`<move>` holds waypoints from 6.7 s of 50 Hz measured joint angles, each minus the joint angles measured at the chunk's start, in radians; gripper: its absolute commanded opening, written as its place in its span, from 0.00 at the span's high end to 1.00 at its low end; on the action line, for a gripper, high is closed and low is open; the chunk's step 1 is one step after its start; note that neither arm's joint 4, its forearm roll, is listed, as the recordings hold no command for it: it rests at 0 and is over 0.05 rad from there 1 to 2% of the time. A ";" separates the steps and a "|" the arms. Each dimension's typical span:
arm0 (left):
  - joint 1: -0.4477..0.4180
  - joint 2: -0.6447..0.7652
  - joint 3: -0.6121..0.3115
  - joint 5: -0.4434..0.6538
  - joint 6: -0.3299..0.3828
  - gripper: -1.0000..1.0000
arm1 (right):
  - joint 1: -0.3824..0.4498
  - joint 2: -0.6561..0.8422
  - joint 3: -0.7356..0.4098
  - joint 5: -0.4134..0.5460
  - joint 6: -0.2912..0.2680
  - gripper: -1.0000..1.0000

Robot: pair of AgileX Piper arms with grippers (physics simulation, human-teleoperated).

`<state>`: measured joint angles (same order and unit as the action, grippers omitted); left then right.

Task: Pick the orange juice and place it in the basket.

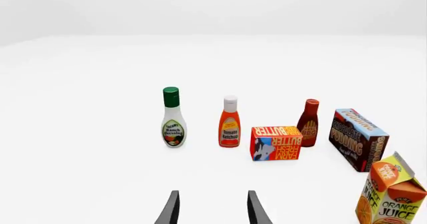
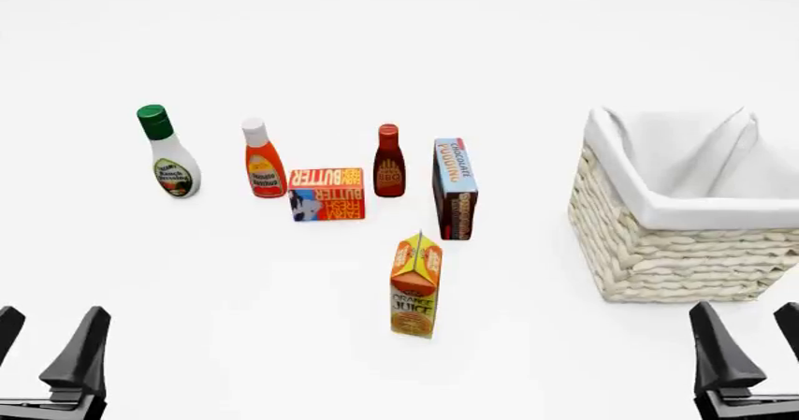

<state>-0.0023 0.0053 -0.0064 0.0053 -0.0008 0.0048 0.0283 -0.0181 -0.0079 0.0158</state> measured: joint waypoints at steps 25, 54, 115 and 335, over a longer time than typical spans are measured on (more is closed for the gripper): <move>0.000 0.002 0.000 -0.001 0.000 0.00 | 0.107 0.526 -0.213 -0.145 0.161 0.00; 0.000 0.002 0.000 -0.002 0.000 0.00 | 0.258 0.821 -0.495 0.046 0.423 0.00; 0.000 0.002 0.000 -0.002 0.000 0.00 | 0.411 1.103 -0.791 0.339 0.850 0.00; 0.000 0.002 0.000 -0.002 0.000 0.00 | 0.684 1.846 -1.684 1.228 0.841 0.00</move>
<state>-0.0027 0.0074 -0.0066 0.0034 -0.0004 0.6892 1.8741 -1.7023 1.2200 0.8571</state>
